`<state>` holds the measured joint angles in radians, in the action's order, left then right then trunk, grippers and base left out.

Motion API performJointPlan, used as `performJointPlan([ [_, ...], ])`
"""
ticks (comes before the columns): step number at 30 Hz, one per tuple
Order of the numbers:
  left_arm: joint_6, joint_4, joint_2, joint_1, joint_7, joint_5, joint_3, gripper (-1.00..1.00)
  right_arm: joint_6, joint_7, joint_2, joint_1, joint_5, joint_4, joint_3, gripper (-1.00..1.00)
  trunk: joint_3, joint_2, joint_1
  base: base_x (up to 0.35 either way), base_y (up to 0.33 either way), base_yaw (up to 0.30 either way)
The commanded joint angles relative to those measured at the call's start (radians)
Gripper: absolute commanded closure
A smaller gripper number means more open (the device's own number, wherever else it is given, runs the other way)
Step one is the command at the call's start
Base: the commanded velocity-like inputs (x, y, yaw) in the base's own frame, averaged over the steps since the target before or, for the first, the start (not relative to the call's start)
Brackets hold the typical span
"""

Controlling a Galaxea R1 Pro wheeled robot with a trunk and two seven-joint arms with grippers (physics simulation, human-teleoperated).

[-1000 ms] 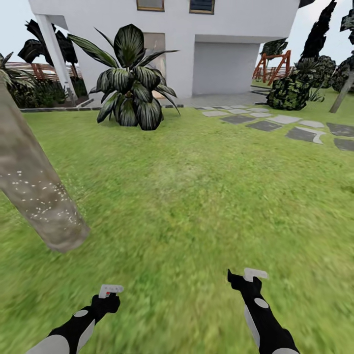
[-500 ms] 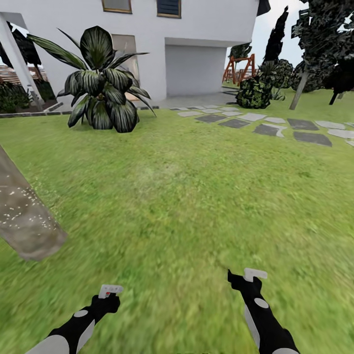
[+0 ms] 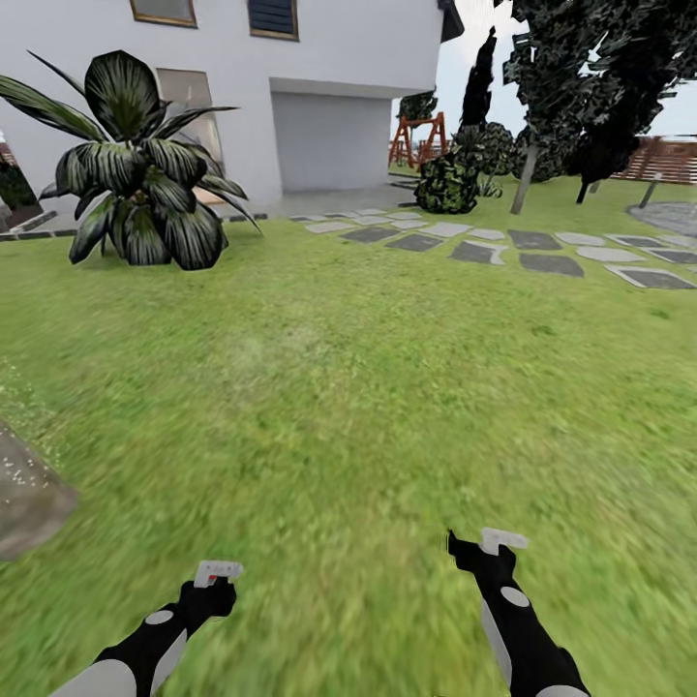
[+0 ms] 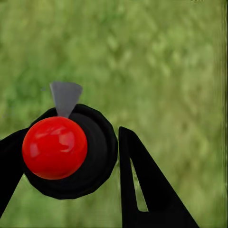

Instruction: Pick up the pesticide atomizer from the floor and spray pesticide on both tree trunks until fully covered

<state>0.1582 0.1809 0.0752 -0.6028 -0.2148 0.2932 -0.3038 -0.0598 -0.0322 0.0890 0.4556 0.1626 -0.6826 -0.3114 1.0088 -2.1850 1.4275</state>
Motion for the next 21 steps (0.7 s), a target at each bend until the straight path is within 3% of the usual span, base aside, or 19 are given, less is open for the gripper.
performJointPlan([
  [1,0.000,0.000,0.000,0.000,0.000,0.000,0.000,1.00,0.000,0.000,0.000,0.000,0.000,0.000,0.000,-1.00,-0.001,0.000,0.000,0.000,0.000,-0.291],
  [21,0.000,0.000,0.000,0.000,0.000,-0.002,0.000,1.00,0.000,0.000,0.000,0.000,0.000,0.000,0.000,-1.00,-0.013,0.000,0.000,0.000,0.000,-0.290],
])
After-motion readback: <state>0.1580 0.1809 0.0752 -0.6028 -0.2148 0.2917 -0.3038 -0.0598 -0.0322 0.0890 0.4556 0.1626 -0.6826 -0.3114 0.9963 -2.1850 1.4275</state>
